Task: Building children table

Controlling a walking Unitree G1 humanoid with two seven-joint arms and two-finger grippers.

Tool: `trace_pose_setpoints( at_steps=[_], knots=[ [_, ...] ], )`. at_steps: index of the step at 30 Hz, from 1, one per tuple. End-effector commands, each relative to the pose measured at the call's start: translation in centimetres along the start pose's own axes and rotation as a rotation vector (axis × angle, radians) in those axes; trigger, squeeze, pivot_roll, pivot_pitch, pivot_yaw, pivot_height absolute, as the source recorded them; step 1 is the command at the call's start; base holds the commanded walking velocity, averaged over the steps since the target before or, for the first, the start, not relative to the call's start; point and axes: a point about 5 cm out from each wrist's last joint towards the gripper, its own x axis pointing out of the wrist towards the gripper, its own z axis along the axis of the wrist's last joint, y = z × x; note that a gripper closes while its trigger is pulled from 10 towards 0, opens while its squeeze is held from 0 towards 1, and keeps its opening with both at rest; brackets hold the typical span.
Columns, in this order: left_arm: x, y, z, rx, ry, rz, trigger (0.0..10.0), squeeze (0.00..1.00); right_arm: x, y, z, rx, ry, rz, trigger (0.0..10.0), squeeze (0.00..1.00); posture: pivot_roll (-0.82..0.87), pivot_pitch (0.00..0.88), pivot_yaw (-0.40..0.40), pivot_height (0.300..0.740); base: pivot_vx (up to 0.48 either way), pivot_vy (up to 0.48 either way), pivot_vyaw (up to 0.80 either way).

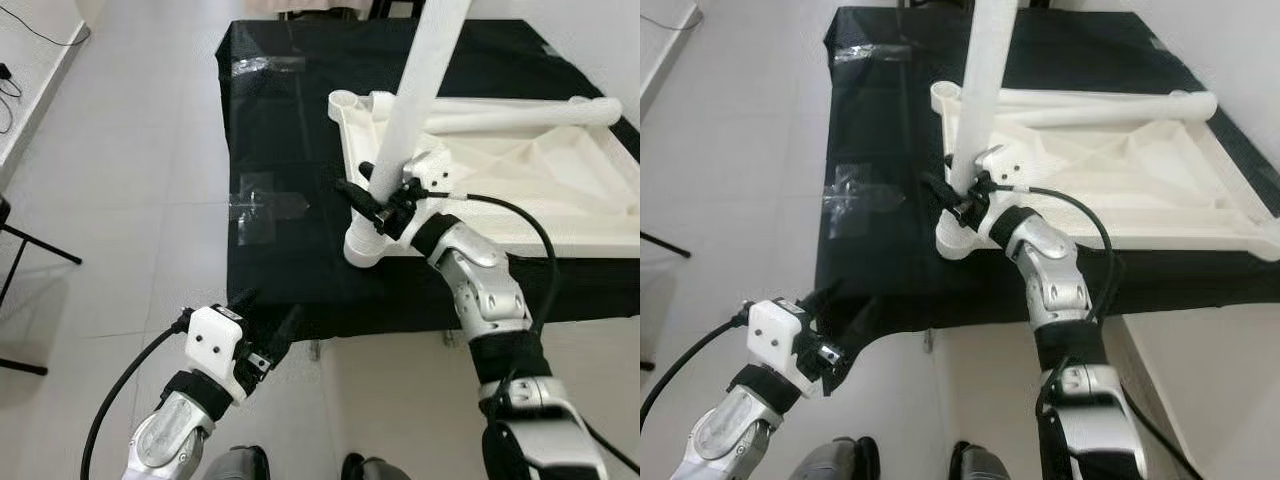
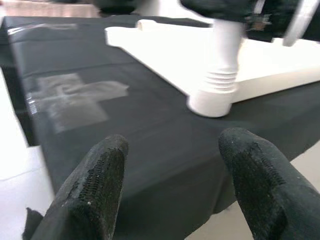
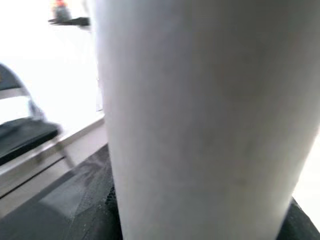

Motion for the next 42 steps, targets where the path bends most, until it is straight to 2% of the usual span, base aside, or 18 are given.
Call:
trace_pose_setpoints(
  at_steps=[1,4,7,8,10,11,14,15,16,17,21,22,23,27,31,32,33,42],
  knots=[
    [0.0,0.0,0.1,0.001,-0.011,0.010,10.0,0.00,-1.4,-0.2,-4.5,0.032,0.226,-0.098,0.0,0.00,0.10,0.244,-0.053,0.740,0.000,0.000,0.00],
    [0.2,0.1,-0.1,-0.004,-0.007,0.008,10.0,0.00,-0.6,-0.6,-4.1,0.027,0.212,-0.167,0.0,0.00,0.09,0.243,-0.050,0.740,0.000,0.000,0.00],
    [0.4,0.0,-0.4,-0.014,0.002,-0.005,10.0,0.00,0.4,-0.1,-3.6,0.033,0.194,-0.149,0.0,0.00,0.10,0.243,-0.049,0.740,0.000,0.000,0.00],
    [0.6,-0.1,-0.6,-0.015,0.004,-0.007,10.0,0.00,1.0,0.3,-2.9,0.042,0.168,-0.118,10.0,0.00,0.09,0.243,-0.048,0.740,0.000,0.000,0.00],
    [0.6,-0.1,-0.6,-0.015,0.004,-0.007,10.0,0.00,1.1,0.4,-2.6,0.044,0.153,-0.109,10.0,0.00,0.09,0.243,-0.048,0.740,0.000,0.000,0.00],
    [0.7,-0.1,-0.7,-0.019,0.004,-0.005,10.0,0.00,1.3,0.4,-2.2,0.048,0.140,-0.089,10.0,0.58,0.09,0.241,-0.047,0.740,0.000,0.000,0.00],
    [0.7,-0.1,-0.7,-0.022,0.005,-0.004,10.0,0.00,1.3,0.4,-1.9,0.049,0.133,-0.077,10.0,0.58,0.09,0.241,-0.047,0.740,0.000,0.000,0.00],
    [0.7,-0.2,-0.7,-0.025,0.005,-0.005,10.0,0.00,1.5,0.5,-1.3,0.059,0.111,-0.018,10.0,1.00,0.09,0.242,-0.048,0.740,0.000,0.000,0.00],
    [0.7,-0.2,-0.7,-0.025,0.005,-0.005,10.0,0.00,1.5,0.5,-1.3,0.059,0.111,-0.018,10.0,1.00,0.09,0.242,-0.048,0.740,0.000,0.000,0.00],
    [0.8,-0.3,-0.8,-0.027,0.004,-0.009,10.0,0.00,2.0,0.4,0.5,0.039,0.038,0.115,10.0,1.00,0.09,0.241,-0.055,0.740,0.000,0.000,0.00],
    [0.9,-0.5,-0.8,-0.026,0.004,-0.012,10.0,0.00,2.3,0.5,1.8,0.006,0.000,0.261,10.0,1.00,0.09,0.242,-0.058,0.740,0.000,0.000,0.00],
    [0.9,-0.5,-0.8,-0.024,0.003,-0.013,10.0,0.00,2.4,0.7,2.6,-0.072,0.007,0.437,10.0,0.00,0.10,0.240,-0.060,0.740,0.000,0.000,0.00],
    [0.9,-0.5,-0.8,-0.024,0.003,-0.013,10.0,0.00,2.4,0.7,2.6,-0.072,0.007,0.437,10.0,0.00,0.10,0.240,-0.060,0.740,0.000,0.000,0.00],
    [1.0,-0.6,-0.9,-0.022,0.003,-0.014,10.0,0.00,2.8,0.9,3.7,-0.139,0.027,0.660,10.0,0.00,0.11,0.238,-0.063,0.740,0.000,0.000,0.00],
    [1.0,-0.7,-0.9,-0.022,0.003,-0.015,10.0,0.00,3.2,1.0,4.0,-0.131,0.033,0.718,10.0,0.00,0.11,0.239,-0.063,0.740,0.000,0.000,0.00],
    [1.0,-0.7,-0.9,-0.021,0.003,-0.015,10.0,0.00,3.6,0.9,4.3,-0.122,0.029,0.731,3.2,0.00,0.11,0.241,-0.063,0.740,0.000,0.000,0.00],
    [1.0,-0.7,-0.9,-0.020,0.003,-0.015,10.0,0.00,3.9,0.9,4.6,-0.111,0.026,0.744,0.0,0.00,0.11,0.242,-0.063,0.740,0.000,0.000,0.00],
    [0.9,-0.9,-0.8,-0.021,0.004,-0.017,10.0,0.00,4.2,0.1,5.0,-0.087,0.003,0.762,0.0,0.00,0.11,0.255,-0.071,0.740,0.000,0.000,0.00]
  ],
)
